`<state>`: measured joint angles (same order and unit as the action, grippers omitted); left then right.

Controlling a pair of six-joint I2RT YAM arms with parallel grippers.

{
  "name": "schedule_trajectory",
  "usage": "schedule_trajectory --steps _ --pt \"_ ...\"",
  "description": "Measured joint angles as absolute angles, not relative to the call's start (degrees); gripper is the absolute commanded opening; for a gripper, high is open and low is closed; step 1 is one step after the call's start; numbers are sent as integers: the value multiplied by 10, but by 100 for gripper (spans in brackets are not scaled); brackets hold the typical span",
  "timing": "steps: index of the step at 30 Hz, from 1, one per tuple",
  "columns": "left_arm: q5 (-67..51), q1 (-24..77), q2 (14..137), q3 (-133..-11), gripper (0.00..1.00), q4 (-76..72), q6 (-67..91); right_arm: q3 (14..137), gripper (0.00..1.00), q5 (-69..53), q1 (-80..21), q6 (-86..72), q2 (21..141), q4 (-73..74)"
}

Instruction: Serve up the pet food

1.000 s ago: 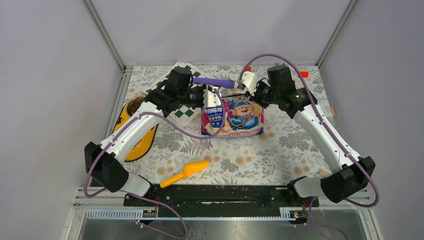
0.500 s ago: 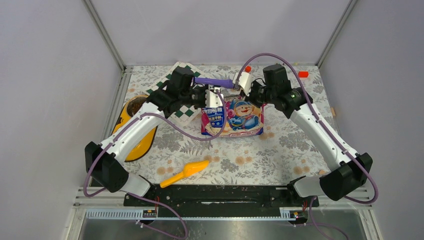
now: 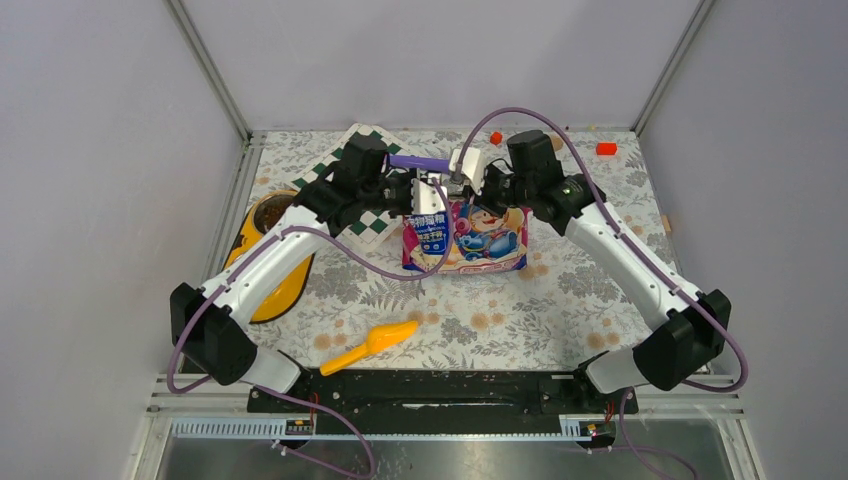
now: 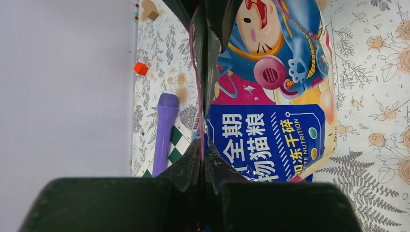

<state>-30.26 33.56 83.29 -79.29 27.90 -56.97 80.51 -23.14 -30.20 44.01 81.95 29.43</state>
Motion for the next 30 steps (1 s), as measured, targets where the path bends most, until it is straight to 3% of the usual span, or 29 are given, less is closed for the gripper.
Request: schedule_trajectory --steps 2,7,8,11,15,18,21,25,26,30 --pt "-303 336 833 -791 0 273 -569 805 2 -238 -306 435 827 284" --pt "-302 335 826 -778 0 258 -565 805 0 -240 -306 423 830 274" --pt "-302 335 823 -772 0 252 -563 805 2 -241 -306 422 830 274" --pt "-303 334 816 -757 0 233 -554 805 20 -243 -306 417 830 274" --pt "-309 330 810 -743 0 210 -535 805 26 -269 -308 398 832 244" --pt "-313 328 809 -738 0 198 -523 805 19 -287 -308 383 838 222" --pt "-316 325 808 -734 0 191 -514 805 0 -301 -308 373 848 211" --pt "-319 323 808 -729 1 183 -506 805 0 -305 -309 370 850 211" --pt "-320 322 807 -728 5 183 -505 805 2 -306 -309 371 850 212" --pt "-322 321 806 -724 15 172 -495 805 27 -303 -309 371 849 213"
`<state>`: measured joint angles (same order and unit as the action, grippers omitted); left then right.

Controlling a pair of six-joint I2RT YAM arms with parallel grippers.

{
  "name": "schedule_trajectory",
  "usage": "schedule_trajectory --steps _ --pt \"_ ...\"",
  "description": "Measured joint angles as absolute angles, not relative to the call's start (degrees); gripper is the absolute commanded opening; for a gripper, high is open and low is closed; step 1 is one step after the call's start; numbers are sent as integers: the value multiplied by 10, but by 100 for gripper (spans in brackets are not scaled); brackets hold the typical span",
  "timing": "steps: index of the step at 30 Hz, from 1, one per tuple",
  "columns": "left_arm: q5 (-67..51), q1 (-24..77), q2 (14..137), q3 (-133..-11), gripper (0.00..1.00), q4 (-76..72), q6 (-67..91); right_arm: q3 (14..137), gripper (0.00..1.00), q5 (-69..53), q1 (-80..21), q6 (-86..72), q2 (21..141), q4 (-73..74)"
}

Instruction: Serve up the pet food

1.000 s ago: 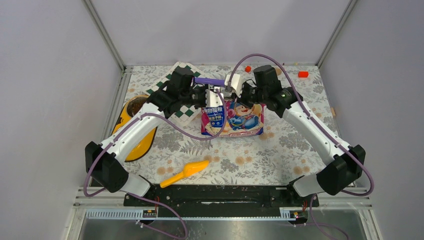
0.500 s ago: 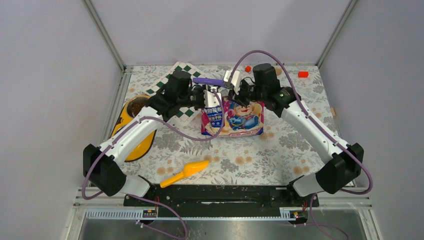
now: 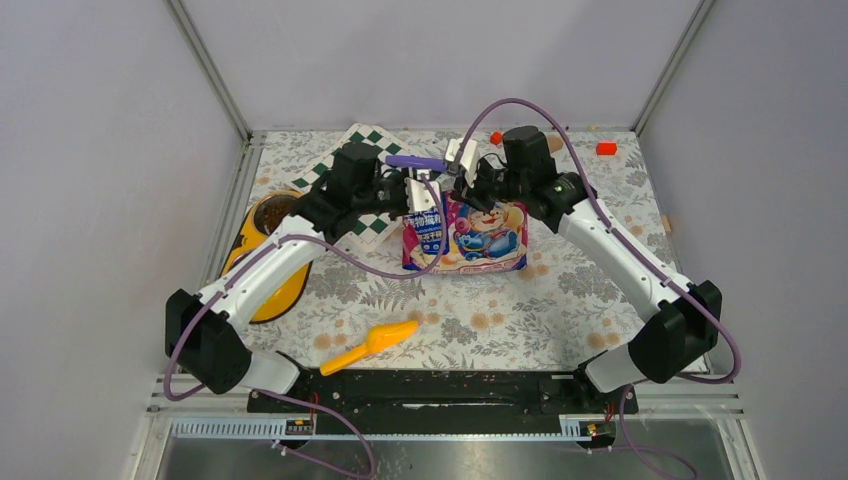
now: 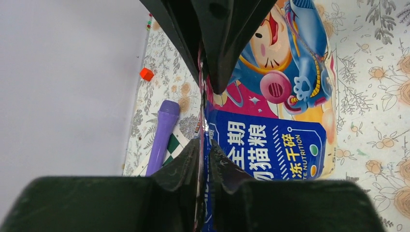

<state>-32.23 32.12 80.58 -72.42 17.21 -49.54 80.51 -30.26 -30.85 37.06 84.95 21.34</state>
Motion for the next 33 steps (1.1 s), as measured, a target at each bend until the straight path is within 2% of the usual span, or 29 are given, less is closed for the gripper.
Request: schedule_trajectory --steps 3,10,13,15,17,18,24,26,29,32,33 --pt "-322 319 798 -715 15 161 -490 805 34 -291 -309 372 845 215" --pt "-323 301 792 -714 15 187 -500 814 33 -247 -298 409 827 283" --pt "-323 294 792 -714 12 203 -515 828 25 -225 -289 438 827 328" --pt "-323 292 791 -716 5 211 -527 837 18 -209 -287 458 827 354" --pt "-323 292 791 -719 0 222 -540 843 4 -198 -287 474 827 367" --pt "-323 292 791 -721 0 229 -547 844 0 -195 -287 481 827 370" --pt "-329 293 791 -731 0 252 -572 852 2 -194 -288 508 827 386" --pt "-331 293 791 -733 0 259 -577 855 13 -194 -288 510 827 391" --pt "-332 293 791 -735 2 263 -583 858 20 -182 -288 515 827 399" --pt "-331 292 791 -735 1 265 -587 863 19 -157 -280 518 825 413" --pt "-330 292 791 -735 0 265 -588 863 15 -152 -276 519 824 418"
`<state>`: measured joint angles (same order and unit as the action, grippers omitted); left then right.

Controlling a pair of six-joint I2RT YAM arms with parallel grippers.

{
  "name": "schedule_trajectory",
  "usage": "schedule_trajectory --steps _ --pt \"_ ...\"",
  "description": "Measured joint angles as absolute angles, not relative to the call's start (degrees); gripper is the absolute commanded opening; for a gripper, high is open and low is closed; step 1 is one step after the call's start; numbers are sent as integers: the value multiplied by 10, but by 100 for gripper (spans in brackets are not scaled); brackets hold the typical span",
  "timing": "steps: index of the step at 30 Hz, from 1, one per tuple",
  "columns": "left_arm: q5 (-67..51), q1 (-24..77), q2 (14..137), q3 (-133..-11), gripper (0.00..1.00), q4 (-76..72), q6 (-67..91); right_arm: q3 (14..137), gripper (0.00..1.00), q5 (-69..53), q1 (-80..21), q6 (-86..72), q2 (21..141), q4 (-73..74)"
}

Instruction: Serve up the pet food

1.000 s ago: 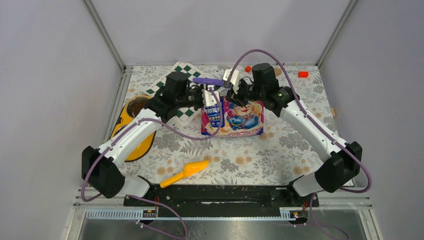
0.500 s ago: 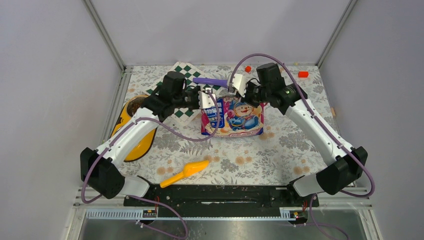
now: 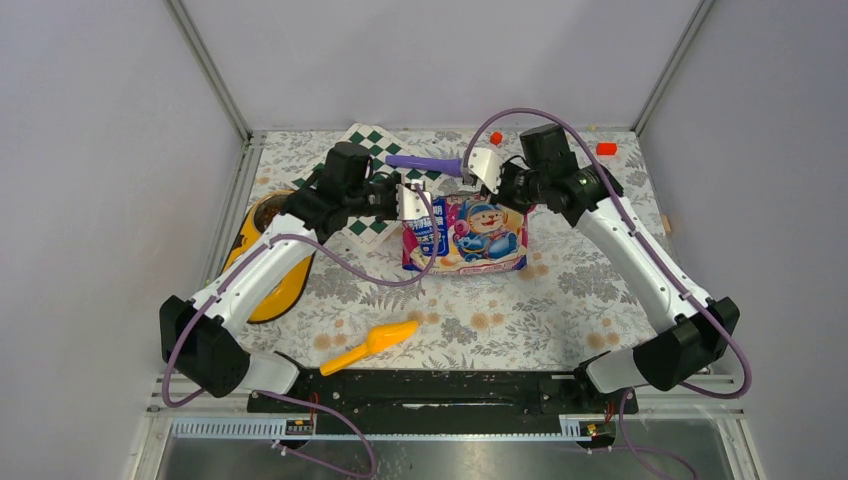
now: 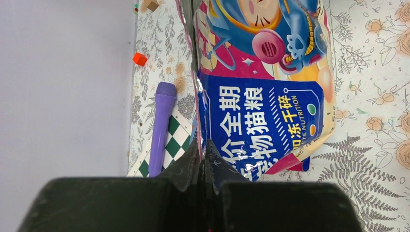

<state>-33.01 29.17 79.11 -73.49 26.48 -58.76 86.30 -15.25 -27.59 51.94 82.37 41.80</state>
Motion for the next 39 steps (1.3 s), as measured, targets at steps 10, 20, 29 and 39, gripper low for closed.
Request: schedule_trajectory --steps 10,20,29,39 --pt "-330 292 791 -735 2 265 -595 863 13 -148 -265 529 820 432" --pt "-333 290 791 -735 0 263 -595 855 0 -138 -242 534 800 441" --pt "-333 289 791 -735 3 263 -595 842 11 -139 -222 533 783 434" --pt "-334 289 791 -736 0 265 -596 834 24 -137 -209 531 770 434"
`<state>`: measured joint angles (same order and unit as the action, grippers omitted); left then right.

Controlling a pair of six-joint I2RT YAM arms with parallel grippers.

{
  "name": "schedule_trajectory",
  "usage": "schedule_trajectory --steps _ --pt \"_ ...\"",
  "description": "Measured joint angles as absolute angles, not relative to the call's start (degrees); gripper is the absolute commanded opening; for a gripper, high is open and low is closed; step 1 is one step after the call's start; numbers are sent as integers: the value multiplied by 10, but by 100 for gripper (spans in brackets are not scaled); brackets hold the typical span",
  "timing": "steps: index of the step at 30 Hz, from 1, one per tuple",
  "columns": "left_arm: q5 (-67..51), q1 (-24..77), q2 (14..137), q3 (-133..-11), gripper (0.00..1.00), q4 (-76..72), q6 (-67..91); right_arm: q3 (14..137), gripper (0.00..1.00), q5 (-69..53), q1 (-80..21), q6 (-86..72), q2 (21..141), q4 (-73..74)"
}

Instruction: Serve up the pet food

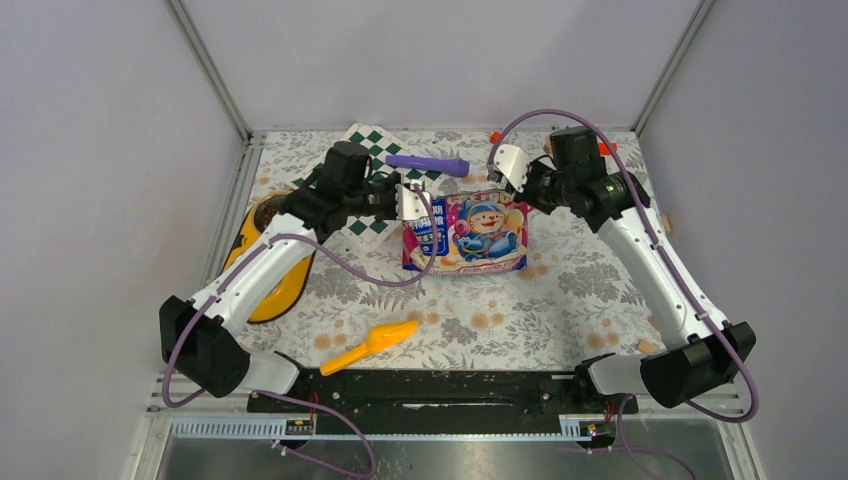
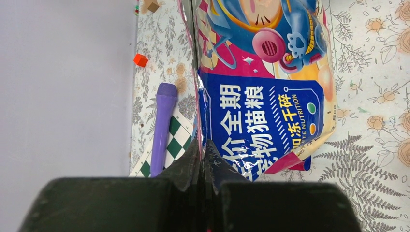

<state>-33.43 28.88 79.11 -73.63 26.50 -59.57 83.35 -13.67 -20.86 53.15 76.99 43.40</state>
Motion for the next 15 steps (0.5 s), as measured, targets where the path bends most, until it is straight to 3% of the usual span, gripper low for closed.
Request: schedule_trajectory --steps 2,5,12,13,15 --pt "-334 288 791 -737 2 270 -596 834 24 -128 -206 531 769 434" --pt "-333 287 791 -738 3 272 -596 831 1 -114 -192 528 762 435" --pt "-332 287 791 -738 1 273 -595 827 0 -114 -191 529 757 436" --pt "-332 287 791 -738 5 273 -595 825 5 -115 -191 528 756 434" --pt "-333 287 791 -738 12 273 -594 820 32 -116 -190 525 753 429"
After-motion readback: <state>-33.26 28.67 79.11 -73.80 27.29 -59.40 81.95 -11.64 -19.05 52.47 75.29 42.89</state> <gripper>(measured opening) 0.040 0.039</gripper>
